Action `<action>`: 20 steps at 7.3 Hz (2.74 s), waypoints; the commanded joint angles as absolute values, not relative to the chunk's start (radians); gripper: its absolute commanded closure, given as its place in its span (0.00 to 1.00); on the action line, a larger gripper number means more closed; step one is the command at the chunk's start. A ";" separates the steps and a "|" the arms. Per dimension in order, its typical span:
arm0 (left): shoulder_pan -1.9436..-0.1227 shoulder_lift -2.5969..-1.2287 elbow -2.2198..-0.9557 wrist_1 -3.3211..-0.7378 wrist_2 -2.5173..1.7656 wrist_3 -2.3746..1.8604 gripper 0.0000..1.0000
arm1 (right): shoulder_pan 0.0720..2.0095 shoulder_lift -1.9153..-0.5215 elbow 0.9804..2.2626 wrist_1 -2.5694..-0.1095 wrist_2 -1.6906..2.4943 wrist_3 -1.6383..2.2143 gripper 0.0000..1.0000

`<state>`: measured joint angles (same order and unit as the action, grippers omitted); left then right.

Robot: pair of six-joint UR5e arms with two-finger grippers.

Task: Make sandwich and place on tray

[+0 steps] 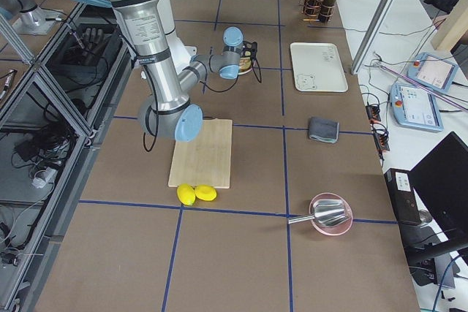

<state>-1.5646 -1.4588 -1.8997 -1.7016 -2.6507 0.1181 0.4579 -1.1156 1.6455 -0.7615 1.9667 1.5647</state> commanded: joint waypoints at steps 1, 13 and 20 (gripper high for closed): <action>-1.565 -1.459 -1.899 -1.701 -2.651 0.115 0.00 | 0.459 -1.115 1.629 -0.762 1.967 1.562 1.00; -0.651 -1.954 -1.768 -2.048 -2.203 -1.302 0.19 | 0.872 -1.483 1.887 -0.946 2.180 1.374 0.00; -0.499 -2.029 -1.664 -2.052 -2.155 -1.381 0.45 | 0.920 -1.597 1.890 -0.950 2.180 1.180 0.00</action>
